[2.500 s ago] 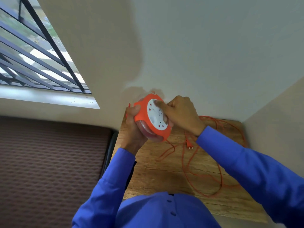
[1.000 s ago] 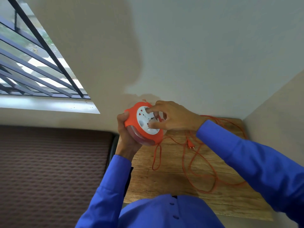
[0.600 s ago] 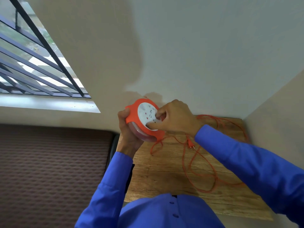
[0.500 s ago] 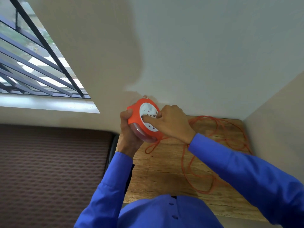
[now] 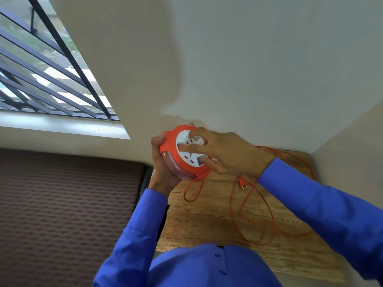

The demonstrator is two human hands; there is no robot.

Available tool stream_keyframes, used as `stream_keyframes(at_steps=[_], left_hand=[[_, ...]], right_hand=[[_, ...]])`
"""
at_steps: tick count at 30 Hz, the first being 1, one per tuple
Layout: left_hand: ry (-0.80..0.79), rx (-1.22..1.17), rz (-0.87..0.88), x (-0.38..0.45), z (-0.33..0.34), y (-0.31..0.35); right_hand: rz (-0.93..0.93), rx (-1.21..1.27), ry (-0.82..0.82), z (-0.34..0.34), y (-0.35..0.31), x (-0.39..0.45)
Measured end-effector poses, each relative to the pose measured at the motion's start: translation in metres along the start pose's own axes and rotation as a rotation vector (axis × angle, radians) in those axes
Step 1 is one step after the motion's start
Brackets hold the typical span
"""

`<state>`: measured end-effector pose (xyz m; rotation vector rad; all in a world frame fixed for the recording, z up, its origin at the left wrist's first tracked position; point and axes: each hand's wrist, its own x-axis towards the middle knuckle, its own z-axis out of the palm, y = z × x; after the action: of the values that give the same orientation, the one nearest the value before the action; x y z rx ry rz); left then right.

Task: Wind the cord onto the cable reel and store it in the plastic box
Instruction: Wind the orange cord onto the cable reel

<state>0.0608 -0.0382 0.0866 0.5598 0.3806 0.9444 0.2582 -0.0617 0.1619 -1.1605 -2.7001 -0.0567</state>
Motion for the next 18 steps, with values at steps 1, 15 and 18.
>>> stream_keyframes(at_steps=[1,15,18], left_hand=[[-0.002,-0.006,-0.009,0.0,-0.001,-0.001],[-0.017,0.036,-0.011,0.003,-0.007,-0.008],[-0.066,0.079,0.001,0.004,0.004,0.0]], right_hand=[[0.006,-0.031,-0.008,0.0,0.0,0.0],[0.983,0.733,0.169,0.005,-0.013,0.027],[0.929,0.598,0.17,0.005,-0.017,0.023]])
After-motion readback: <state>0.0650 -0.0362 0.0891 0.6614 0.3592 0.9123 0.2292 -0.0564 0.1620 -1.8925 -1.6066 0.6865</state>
